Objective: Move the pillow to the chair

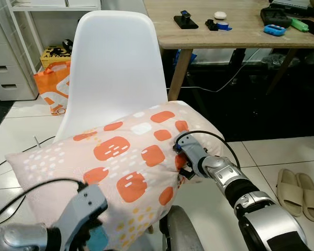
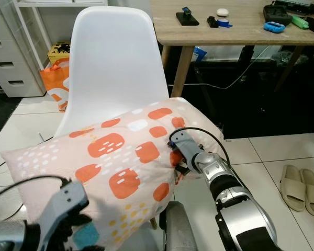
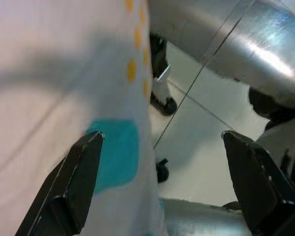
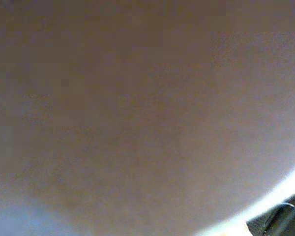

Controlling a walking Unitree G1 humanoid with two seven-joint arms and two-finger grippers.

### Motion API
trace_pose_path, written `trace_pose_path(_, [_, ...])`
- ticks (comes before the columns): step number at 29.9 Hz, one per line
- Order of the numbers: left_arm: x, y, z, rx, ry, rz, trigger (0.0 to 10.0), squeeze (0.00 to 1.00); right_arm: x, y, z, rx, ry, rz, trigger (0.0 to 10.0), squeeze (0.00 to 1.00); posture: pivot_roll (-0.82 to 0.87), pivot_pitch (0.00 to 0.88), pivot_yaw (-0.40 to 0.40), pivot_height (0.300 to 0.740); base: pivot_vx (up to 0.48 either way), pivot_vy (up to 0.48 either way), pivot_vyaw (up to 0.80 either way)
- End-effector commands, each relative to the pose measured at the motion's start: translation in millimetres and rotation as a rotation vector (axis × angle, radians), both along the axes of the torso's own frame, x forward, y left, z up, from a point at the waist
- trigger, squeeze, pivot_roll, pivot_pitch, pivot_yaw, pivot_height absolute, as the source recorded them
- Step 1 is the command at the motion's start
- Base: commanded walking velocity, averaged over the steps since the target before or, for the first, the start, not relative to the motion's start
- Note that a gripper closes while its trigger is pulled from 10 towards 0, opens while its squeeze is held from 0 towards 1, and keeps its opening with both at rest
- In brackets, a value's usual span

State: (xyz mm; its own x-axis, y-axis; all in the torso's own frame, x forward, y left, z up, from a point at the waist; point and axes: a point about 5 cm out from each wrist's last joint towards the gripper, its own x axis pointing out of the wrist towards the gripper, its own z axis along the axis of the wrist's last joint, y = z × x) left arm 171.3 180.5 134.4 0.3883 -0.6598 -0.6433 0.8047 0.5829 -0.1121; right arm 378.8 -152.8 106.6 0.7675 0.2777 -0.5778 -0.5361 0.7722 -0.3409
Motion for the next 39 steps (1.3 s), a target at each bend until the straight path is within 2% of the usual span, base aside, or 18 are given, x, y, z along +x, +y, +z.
trace_pose_path(1, [-1.6, 1.8, -14.1, 0.008, 0.025, 0.031, 10.0, 0.00, 6.4, -4.4, 12.7, -0.009, -0.044, -0.031, 10.0, 0.00, -0.16, 0.180, -0.064, 0.501, 0.000, 0.000, 0.00])
trace_pose_path(4, [-1.1, 2.8, -18.8, 0.011, 0.027, 0.049, 10.0, 0.00, 7.2, -5.8, 14.4, -0.010, -0.049, -0.038, 10.0, 0.00, -0.16, 0.180, -0.064, 0.501, 0.000, 0.000, 0.00])
trace_pose_path(8, [16.6, 2.2, -36.3, -0.006, -0.008, 0.232, 10.0, 0.00, 10.3, -9.3, 21.3, -0.007, -0.075, -0.059, 10.0, 0.00, -0.17, 0.181, -0.060, 0.501, 0.000, 0.000, 0.00])
trace_pose_path(10, [16.6, 2.2, -36.3, -0.006, -0.008, 0.232, 10.0, 0.00, 10.3, -9.3, 21.3, -0.007, -0.075, -0.059, 10.0, 0.00, -0.17, 0.181, -0.060, 0.501, 0.000, 0.000, 0.00])
trace_pose_path(11, [23.5, 1.9, -41.5, -0.008, -0.025, 0.295, 10.0, 0.00, 11.3, -10.5, 23.6, -0.007, -0.084, -0.066, 10.0, 0.00, -0.17, 0.177, -0.061, 0.501, 0.000, 0.000, 0.00])
trace_pose_path(17, [29.7, 1.8, -44.7, -0.022, -0.036, 0.357, 10.0, 0.00, 12.3, -11.8, 25.9, -0.008, -0.091, -0.071, 10.0, 0.00, -0.17, 0.176, -0.061, 0.501, 0.000, 0.000, 0.00])
trace_pose_path(18, [37.4, 2.5, -48.3, -0.049, -0.043, 0.440, 10.0, 0.00, 14.7, -14.6, 31.5, -0.010, -0.112, -0.086, 10.0, 0.00, -0.17, 0.171, -0.063, 0.501, 0.000, 0.000, 0.00])
trace_pose_path(20, [37.4, 2.5, -48.3, -0.049, -0.043, 0.440, 10.0, 0.00, 14.7, -14.6, 31.5, -0.010, -0.112, -0.086, 10.0, 0.00, -0.17, 0.171, -0.063, 0.501, 0.000, 0.000, 0.00])
trace_pose_path(22, [58.0, 3.1, -48.0, -0.137, -0.096, 0.613, 10.0, 0.00, 23.0, -20.1, 52.8, 0.006, -0.200, -0.135, 10.0, 0.00, -0.17, 0.168, -0.068, 0.501, 0.000, 0.000, 0.00])
trace_pose_path(24, [65.2, 3.2, -46.2, -0.168, -0.124, 0.659, 10.0, 0.00, 26.6, -21.2, 63.4, 0.022, -0.248, -0.154, 10.0, 0.00, -0.18, 0.168, -0.067, 0.501, 0.000, 0.000, 0.00])
trace_pose_path(25, [65.2, 3.2, -46.2, -0.168, -0.124, 0.659, 10.0, 0.00, 26.6, -21.2, 63.4, 0.022, -0.248, -0.154, 10.0, 0.00, -0.18, 0.168, -0.067, 0.501, 0.000, 0.000, 0.00])
trace_pose_path(29, [80.5, 3.3, -32.1, -0.231, -0.220, 0.715, 10.0, 0.00, 35.3, -24.6, 97.0, 0.075, -0.425, -0.221, 10.0, 0.00, -0.18, 0.166, -0.069, 0.501, 0.000, 0.000, 0.00])
trace_pose_path(30, [84.3, 3.1, -26.8, -0.251, -0.246, 0.725, 10.0, 0.00, 37.3, -24.0, 110.6, 0.128, -0.500, -0.234, 10.0, 0.00, -0.18, 0.164, -0.070, 0.501, 0.000, 0.000, 0.00])
trace_pose_path(31, [84.3, 3.1, -26.8, -0.251, -0.246, 0.725, 10.0, 0.00, 37.3, -24.0, 110.6, 0.128, -0.500, -0.234, 10.0, 0.00, -0.18, 0.164, -0.070, 0.501, 0.000, 0.000, 0.00])
trace_pose_path(33, [90.3, 0.7, -18.2, -0.285, -0.290, 0.731, 10.0, 0.00, 39.0, -17.5, 136.9, 0.269, -0.626, -0.223, 10.0, 0.00, -0.18, 0.165, -0.069, 0.501, 0.000, 0.000, 0.00])
trace_pose_path(36, [92.3, -0.2, -15.5, -0.293, -0.305, 0.733, 10.0, 0.00, 39.0, -14.7, 145.3, 0.322, -0.661, -0.213, 10.0, 0.00, -0.18, 0.165, -0.069, 0.501, 0.000, 0.000, 0.00])
trace_pose_path(37, [94.1, -0.9, -13.2, -0.300, -0.317, 0.734, 10.0, 0.00, 38.7, -9.8, 151.7, 0.382, -0.673, -0.190, 10.0, 0.00, -0.18, 0.166, -0.068, 0.501, 0.000, 0.000, 0.00])
trace_pose_path(39, [94.1, -0.9, -13.2, -0.300, -0.317, 0.734, 10.0, 0.00, 38.7, -9.8, 151.7, 0.382, -0.673, -0.190, 10.0, 0.00, -0.18, 0.166, -0.068, 0.501, 0.000, 0.000, 0.00])
